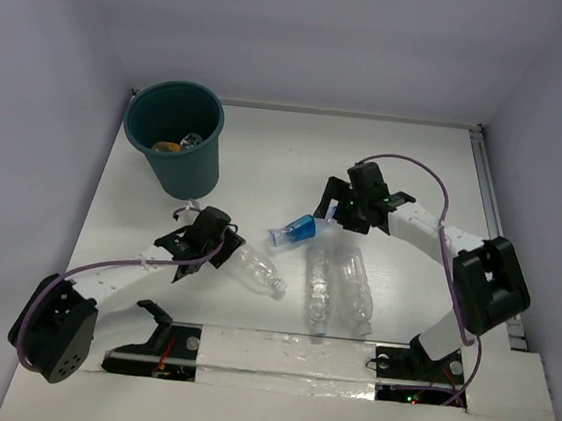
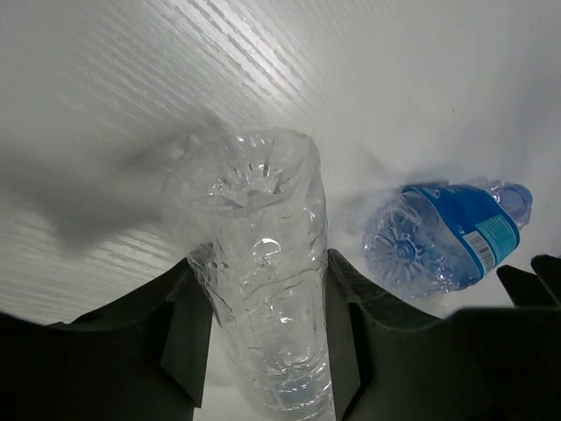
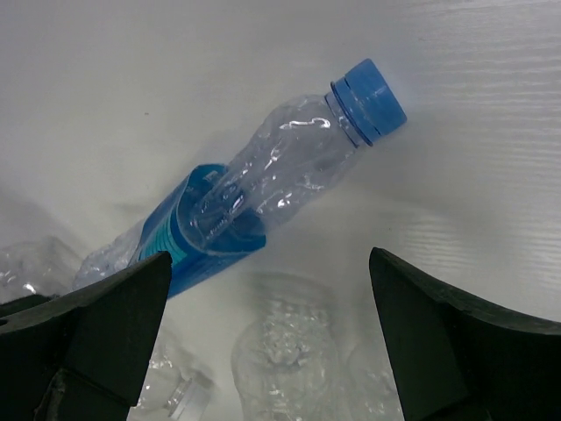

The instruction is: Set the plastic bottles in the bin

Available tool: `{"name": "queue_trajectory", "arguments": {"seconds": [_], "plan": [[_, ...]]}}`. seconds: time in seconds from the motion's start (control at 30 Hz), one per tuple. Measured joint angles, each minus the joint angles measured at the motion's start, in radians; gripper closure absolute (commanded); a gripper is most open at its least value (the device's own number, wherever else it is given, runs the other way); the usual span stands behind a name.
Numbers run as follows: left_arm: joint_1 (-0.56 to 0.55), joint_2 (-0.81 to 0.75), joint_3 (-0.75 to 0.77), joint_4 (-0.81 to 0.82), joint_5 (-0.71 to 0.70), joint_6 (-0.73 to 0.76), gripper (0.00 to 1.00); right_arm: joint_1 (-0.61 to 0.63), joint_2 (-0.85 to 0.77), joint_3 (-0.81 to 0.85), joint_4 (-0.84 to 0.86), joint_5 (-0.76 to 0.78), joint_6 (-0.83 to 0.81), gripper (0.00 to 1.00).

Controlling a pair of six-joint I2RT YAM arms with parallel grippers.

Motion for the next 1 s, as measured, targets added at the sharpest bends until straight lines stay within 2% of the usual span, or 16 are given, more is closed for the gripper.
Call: {"name": "queue_trajectory", "arguments": {"seconds": [0.03,0.13,0.2,0.33,0.37,0.43,0.47,0.53,0.6,0.63,0.73,0.77,0.87,1.0], "plan": [[0.000,-0.015,0.000,-0.006,-0.009,0.013,0.72,0.000,0.023,0.013,0.000,0.000,0.009,0.00],[0.000,-0.056,0.000,-0.034,-0.035,0.054,0.73,-0.005,0.096,0.056,0.005,0.000,0.041,0.02],[0.000,-0.081,0.002,-0.061,-0.050,0.085,0.73,-0.006,0.143,0.085,0.004,0.001,0.056,0.12],[0.000,-0.122,0.073,-0.165,-0.090,0.167,0.73,-0.009,0.219,0.150,-0.007,0.005,0.085,0.20],[0.000,-0.130,0.110,-0.192,-0.101,0.191,0.73,-0.011,0.237,0.173,-0.013,0.005,0.090,0.26],[0.000,-0.148,0.213,-0.231,-0.126,0.245,0.73,-0.015,0.270,0.219,-0.023,0.007,0.100,0.35],[0.000,-0.152,0.274,-0.244,-0.140,0.272,0.73,-0.018,0.285,0.241,-0.023,0.007,0.103,0.44],[0.000,-0.154,0.396,-0.263,-0.164,0.330,0.73,-0.024,0.309,0.275,-0.029,0.008,0.113,0.52],[0.000,-0.150,0.517,-0.277,-0.187,0.388,0.73,-0.026,0.329,0.303,-0.035,0.008,0.118,0.71],[0.000,-0.148,0.576,-0.278,-0.200,0.421,0.73,-0.026,0.333,0.307,-0.036,0.008,0.119,0.71],[0.005,-0.107,0.764,-0.315,-0.241,0.509,0.73,-0.035,0.343,0.327,-0.043,0.008,0.124,0.83],[0.014,-0.084,0.835,-0.320,-0.253,0.543,0.73,-0.035,0.344,0.335,-0.048,0.011,0.125,0.92],[0.056,-0.011,1.028,-0.320,-0.301,0.637,0.73,-0.037,0.345,0.355,-0.062,0.024,0.126,1.00],[0.172,0.068,1.190,-0.291,-0.339,0.739,0.73,-0.037,0.345,0.370,-0.064,0.035,0.127,1.00]]}}
